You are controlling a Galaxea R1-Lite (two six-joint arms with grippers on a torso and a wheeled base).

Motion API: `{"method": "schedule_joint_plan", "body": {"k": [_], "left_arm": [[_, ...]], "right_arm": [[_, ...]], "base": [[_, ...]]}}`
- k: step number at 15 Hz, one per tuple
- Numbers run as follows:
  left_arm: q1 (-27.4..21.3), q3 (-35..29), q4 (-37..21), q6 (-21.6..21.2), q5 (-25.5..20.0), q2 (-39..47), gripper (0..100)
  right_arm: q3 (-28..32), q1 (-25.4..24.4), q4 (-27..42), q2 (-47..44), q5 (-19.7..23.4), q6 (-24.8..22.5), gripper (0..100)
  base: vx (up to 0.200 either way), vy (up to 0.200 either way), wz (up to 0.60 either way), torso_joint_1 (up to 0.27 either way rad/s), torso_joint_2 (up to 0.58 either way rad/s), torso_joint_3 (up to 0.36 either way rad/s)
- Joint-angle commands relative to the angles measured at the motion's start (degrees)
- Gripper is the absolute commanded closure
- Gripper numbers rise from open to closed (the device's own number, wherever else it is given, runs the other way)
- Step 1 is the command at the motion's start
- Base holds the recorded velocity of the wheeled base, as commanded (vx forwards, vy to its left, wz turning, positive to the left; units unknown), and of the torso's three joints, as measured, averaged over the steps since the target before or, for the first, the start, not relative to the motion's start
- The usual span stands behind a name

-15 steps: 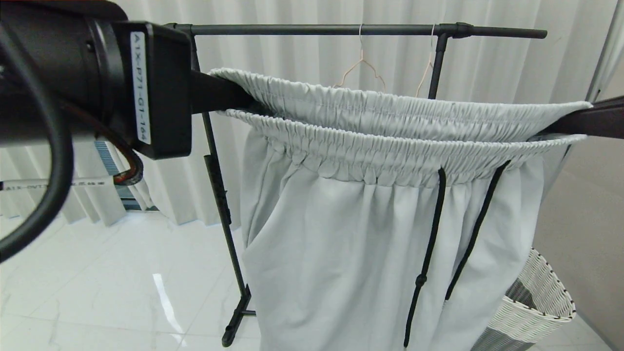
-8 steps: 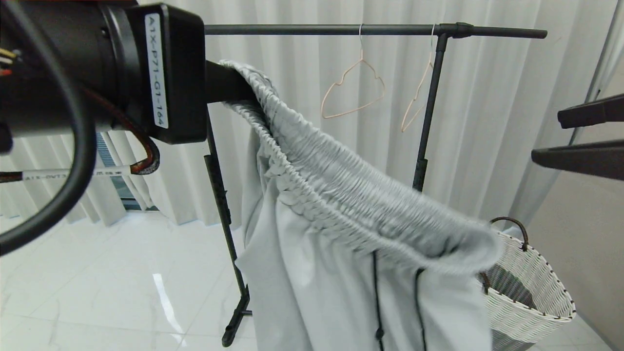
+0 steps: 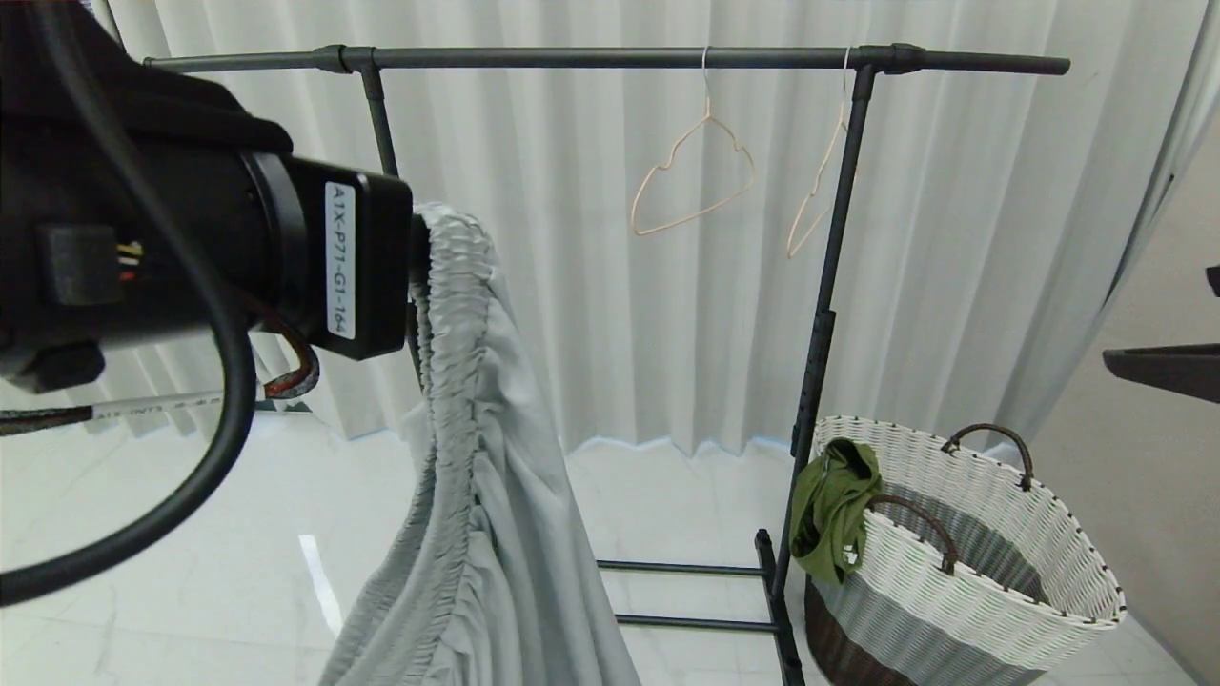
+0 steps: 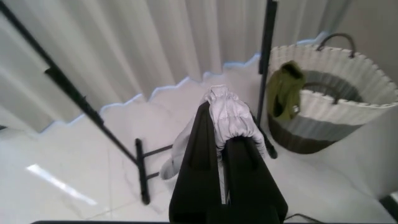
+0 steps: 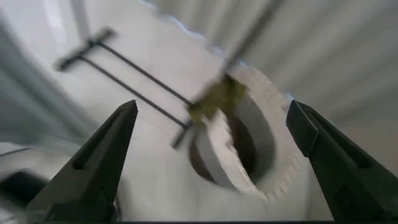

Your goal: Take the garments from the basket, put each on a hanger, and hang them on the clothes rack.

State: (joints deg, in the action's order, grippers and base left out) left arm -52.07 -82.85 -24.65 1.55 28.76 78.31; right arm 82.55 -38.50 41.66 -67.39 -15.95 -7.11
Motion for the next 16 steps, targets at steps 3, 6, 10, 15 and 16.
{"method": "schedule_joint_plan", "body": {"k": [3,6,10,15,16], "left_arm": [[0.9,5.1,0.0,0.0,1.0,-3.6,100],[3.7,5.2,0.7,0.1,1.0,-3.3,100],[4.2,5.2,0.8,0.1,0.9,-3.3,100],[4.2,5.2,0.8,0.0,0.9,-3.2,100],[4.2,5.2,0.8,0.0,0.9,-3.2,100]], "right_arm": [[-3.7,7.4,1.1,0.3,-1.8,-0.2,0],[-4.9,10.1,1.0,0.7,-1.8,-0.1,0],[-4.9,11.0,1.0,0.7,-1.7,0.0,0],[-5.9,11.4,-0.9,0.6,-1.8,0.1,0],[-6.5,11.6,-1.8,0.7,-1.8,0.1,0]], "base": [[0.0,0.0,0.0,0.0,0.0,0.0],[0.133,0.0,0.0,0.003,0.0,0.003],[0.2,0.0,0.0,0.002,0.0,0.007],[0.2,0.0,0.0,0.0,0.0,0.001],[0.2,0.0,0.0,-0.002,0.0,-0.007]]}}
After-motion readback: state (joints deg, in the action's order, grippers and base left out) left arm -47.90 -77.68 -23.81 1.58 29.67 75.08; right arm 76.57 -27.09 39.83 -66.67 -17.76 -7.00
